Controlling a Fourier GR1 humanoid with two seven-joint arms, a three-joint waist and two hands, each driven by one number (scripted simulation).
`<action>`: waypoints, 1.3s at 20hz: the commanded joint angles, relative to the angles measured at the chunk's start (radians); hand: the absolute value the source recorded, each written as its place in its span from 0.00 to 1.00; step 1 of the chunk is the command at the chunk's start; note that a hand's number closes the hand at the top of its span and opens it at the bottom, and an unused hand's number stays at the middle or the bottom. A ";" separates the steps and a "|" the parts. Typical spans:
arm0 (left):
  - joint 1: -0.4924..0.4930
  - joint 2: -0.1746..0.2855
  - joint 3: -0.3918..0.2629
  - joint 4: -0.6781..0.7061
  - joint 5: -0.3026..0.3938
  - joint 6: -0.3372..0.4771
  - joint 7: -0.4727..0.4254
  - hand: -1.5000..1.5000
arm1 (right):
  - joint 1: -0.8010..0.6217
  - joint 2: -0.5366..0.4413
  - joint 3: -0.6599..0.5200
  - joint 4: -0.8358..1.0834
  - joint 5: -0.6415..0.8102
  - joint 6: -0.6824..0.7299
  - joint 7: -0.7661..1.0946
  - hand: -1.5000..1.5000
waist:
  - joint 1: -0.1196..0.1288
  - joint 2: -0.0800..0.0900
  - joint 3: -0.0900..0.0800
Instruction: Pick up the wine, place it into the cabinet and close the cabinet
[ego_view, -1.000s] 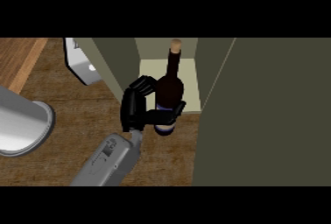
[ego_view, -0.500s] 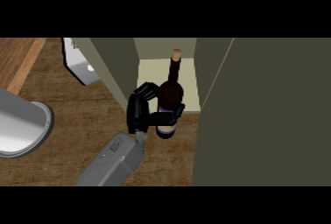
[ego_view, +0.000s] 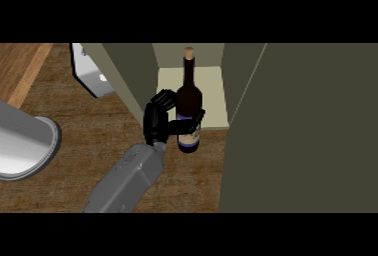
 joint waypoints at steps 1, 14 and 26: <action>-0.090 -0.003 -0.015 0.062 0.076 0.035 0.015 1.00 | 0.050 -0.021 -0.050 -0.171 -0.156 0.018 0.064 0.00 | -0.005 0.001 0.000; -0.299 0.002 0.109 0.306 0.106 -0.044 0.005 1.00 | 0.061 -0.004 -0.045 -0.154 -0.148 0.033 0.038 0.00 | 0.004 0.002 0.001; -0.528 0.065 0.109 0.544 0.016 0.147 0.025 1.00 | 0.051 0.023 -0.001 -0.137 -0.117 0.033 0.053 0.00 | -0.022 0.008 0.001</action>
